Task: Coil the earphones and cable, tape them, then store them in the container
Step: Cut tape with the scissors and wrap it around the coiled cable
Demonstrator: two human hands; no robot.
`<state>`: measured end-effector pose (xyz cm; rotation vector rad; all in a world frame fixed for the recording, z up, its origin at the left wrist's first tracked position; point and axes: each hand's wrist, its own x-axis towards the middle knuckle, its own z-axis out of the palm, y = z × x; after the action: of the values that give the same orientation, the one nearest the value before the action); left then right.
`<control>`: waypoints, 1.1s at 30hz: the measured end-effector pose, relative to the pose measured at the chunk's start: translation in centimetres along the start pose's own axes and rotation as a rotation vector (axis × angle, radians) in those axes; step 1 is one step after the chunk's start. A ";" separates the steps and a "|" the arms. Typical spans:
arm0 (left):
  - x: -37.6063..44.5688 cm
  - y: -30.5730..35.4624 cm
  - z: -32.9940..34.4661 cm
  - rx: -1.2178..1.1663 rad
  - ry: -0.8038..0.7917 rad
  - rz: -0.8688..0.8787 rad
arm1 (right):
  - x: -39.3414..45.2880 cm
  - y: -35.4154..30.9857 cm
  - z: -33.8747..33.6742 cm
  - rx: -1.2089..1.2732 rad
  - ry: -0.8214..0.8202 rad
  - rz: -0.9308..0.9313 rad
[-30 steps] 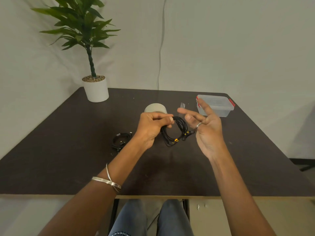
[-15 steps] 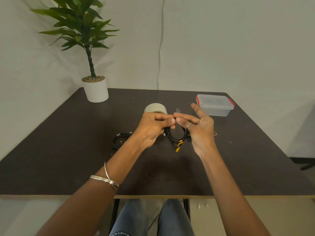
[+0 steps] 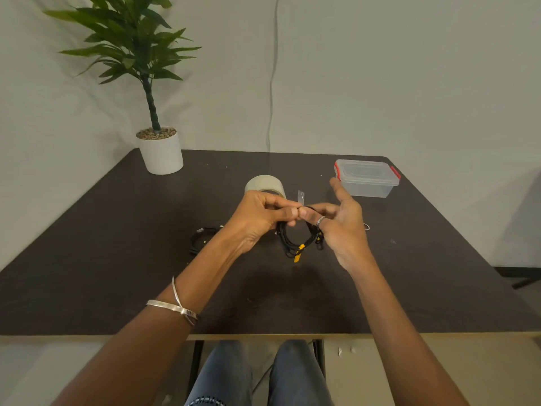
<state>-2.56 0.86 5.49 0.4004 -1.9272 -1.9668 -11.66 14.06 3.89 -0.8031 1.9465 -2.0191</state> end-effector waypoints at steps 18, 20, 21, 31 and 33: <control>0.3 -1.6 2.0 -0.079 0.322 0.050 | 0.0 2.0 0.2 -0.420 0.055 -0.549; 0.3 -1.9 1.9 -0.001 0.304 0.109 | 0.3 2.2 -0.1 -0.534 0.056 -0.632; 0.3 -2.0 1.9 0.042 0.298 0.148 | 0.4 2.3 -0.2 -0.576 0.054 -0.661; 0.2 -2.5 1.7 0.653 0.309 0.731 | 0.8 2.6 -0.2 -0.785 0.057 -0.697; 0.7 -3.2 1.6 0.931 0.319 0.886 | 0.8 2.6 -0.1 -0.858 0.052 -0.675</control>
<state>-4.08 2.02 2.38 0.0285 -2.1347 -0.3908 -12.92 13.49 1.57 -1.7951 2.8774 -1.3588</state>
